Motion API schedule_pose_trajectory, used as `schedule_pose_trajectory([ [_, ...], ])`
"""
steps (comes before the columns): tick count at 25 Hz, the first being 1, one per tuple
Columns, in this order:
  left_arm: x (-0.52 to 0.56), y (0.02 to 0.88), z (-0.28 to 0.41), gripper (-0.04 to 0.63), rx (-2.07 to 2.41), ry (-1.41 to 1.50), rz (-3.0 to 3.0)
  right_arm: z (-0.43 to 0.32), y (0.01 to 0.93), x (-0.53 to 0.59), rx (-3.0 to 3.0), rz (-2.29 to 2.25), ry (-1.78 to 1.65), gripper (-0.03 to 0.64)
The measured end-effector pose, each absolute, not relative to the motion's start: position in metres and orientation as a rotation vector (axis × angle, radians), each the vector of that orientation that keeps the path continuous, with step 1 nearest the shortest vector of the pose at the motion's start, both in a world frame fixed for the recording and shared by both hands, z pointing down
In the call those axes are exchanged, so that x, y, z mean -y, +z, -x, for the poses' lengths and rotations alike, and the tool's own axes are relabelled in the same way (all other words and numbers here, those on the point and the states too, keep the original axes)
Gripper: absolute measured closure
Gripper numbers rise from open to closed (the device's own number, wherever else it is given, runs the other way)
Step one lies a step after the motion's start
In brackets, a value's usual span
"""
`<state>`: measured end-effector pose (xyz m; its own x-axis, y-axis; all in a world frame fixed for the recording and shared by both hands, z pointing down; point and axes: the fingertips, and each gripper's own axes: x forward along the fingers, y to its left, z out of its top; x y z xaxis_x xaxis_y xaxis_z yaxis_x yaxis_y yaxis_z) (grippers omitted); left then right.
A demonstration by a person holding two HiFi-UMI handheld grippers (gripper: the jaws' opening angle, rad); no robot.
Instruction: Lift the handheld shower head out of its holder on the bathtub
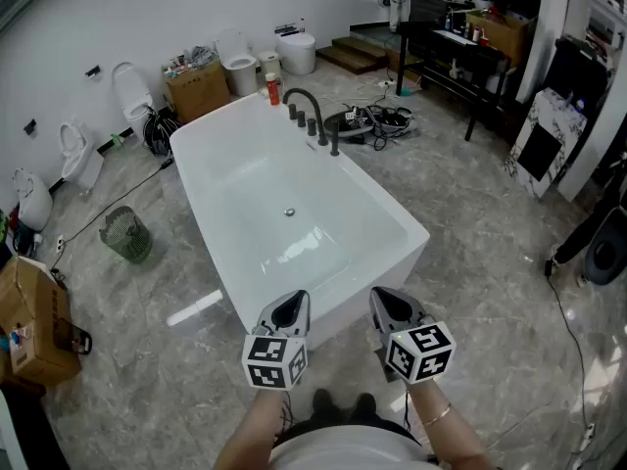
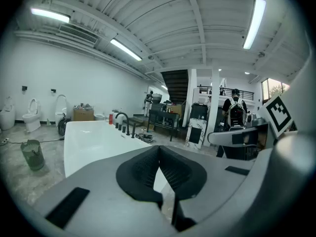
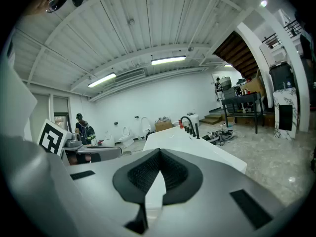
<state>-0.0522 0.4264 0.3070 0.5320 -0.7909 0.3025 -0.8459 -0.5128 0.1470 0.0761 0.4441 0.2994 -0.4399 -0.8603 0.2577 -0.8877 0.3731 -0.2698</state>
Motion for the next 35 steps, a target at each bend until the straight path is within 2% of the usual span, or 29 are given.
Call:
schedule_pose_trajectory([
  [20, -0.387, 0.320, 0.115, 0.575, 1.292, 0.290, -2.549, -0.022, 0.314, -0.406, 2.484, -1.756, 0.599, 0.609],
  [35, -0.315, 0.338, 0.137, 0.575, 1.287, 0.306, -2.518, -0.010, 0.329, -0.329, 2.446, -1.753, 0.640, 0.514],
])
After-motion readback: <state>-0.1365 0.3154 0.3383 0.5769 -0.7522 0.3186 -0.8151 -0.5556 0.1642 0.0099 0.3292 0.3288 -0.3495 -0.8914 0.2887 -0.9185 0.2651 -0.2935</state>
